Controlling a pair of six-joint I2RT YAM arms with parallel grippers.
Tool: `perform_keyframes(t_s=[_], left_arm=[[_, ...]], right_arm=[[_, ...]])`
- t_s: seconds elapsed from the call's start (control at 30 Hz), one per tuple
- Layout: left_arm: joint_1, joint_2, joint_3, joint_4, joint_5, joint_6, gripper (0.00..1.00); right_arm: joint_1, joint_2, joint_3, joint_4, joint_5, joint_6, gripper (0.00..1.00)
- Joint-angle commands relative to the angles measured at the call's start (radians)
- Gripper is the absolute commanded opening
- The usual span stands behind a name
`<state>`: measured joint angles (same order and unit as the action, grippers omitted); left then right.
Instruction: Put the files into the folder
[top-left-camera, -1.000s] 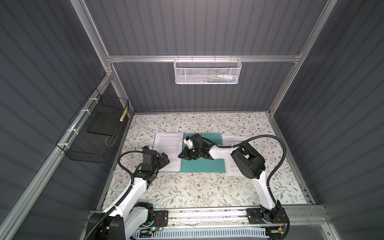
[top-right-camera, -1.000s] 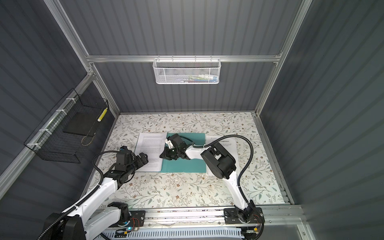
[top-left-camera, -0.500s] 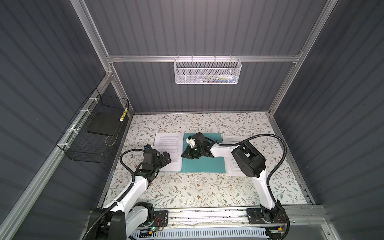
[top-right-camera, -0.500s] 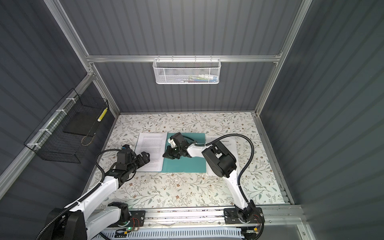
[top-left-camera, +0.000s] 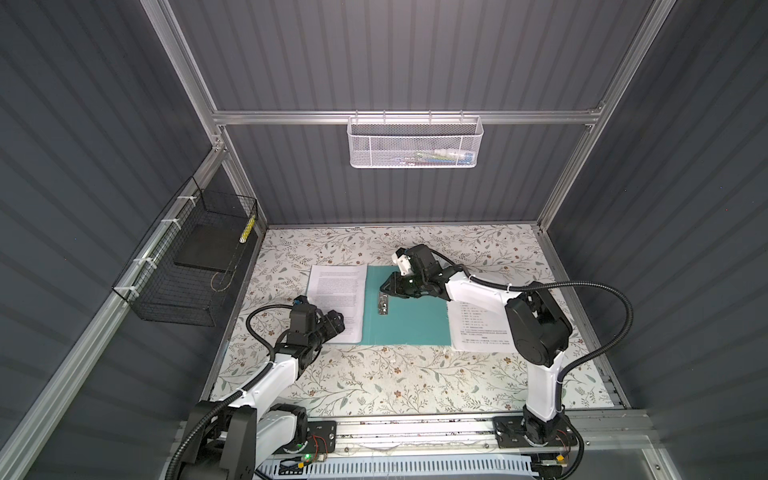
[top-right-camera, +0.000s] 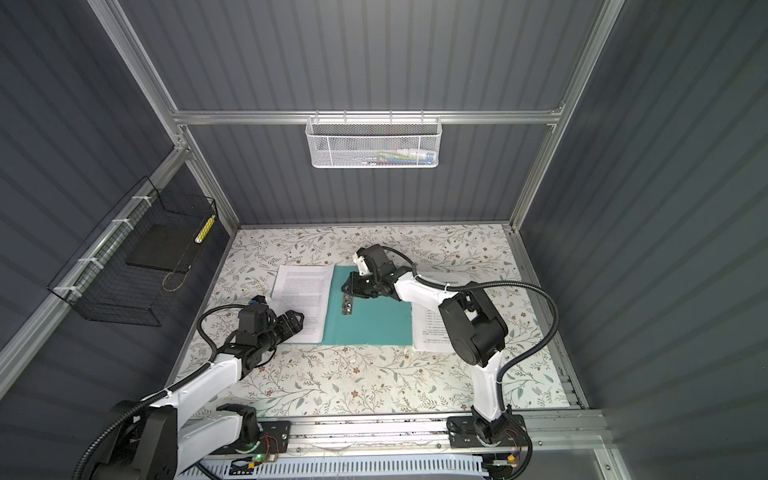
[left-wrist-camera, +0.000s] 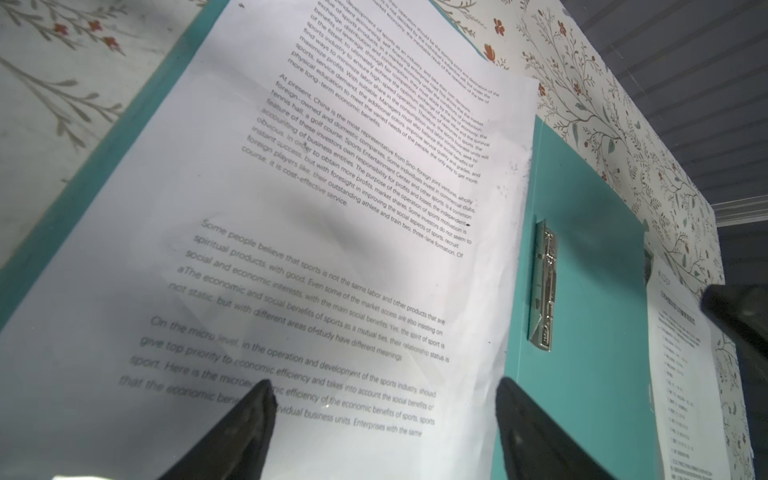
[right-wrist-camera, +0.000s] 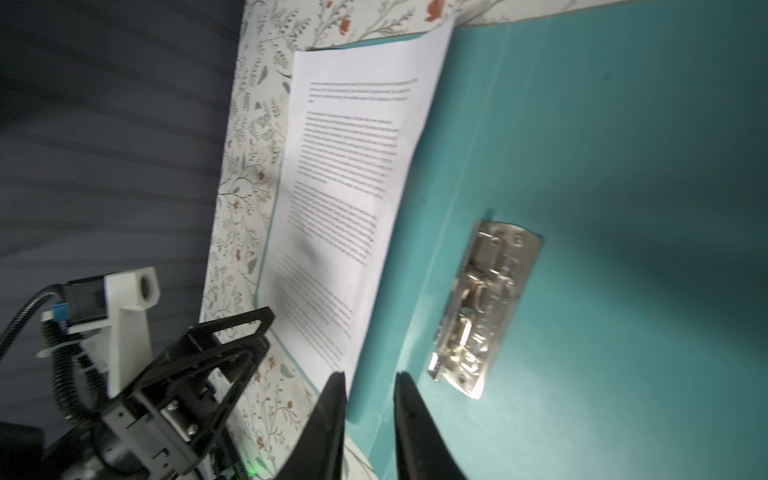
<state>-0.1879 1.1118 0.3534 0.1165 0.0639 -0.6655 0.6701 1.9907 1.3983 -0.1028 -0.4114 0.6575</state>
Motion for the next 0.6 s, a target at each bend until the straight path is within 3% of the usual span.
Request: perform_keyframes(t_s=[0.0, 0.1, 0.57], left_arm=[[0.007, 0.017, -0.019, 0.056, 0.028, -0.021, 0.76], [0.007, 0.026, -0.027, 0.068, 0.032, -0.031, 0.69], [0.007, 0.017, -0.083, 0.093, 0.022, -0.061, 0.49]], right_arm=[[0.006, 0.03, -0.016, -0.086, 0.029, -0.056, 0.24], [0.012, 0.059, -0.016, -0.087, 0.015, -0.05, 0.2], [0.047, 0.127, -0.011, -0.064, -0.029, -0.029, 0.19]])
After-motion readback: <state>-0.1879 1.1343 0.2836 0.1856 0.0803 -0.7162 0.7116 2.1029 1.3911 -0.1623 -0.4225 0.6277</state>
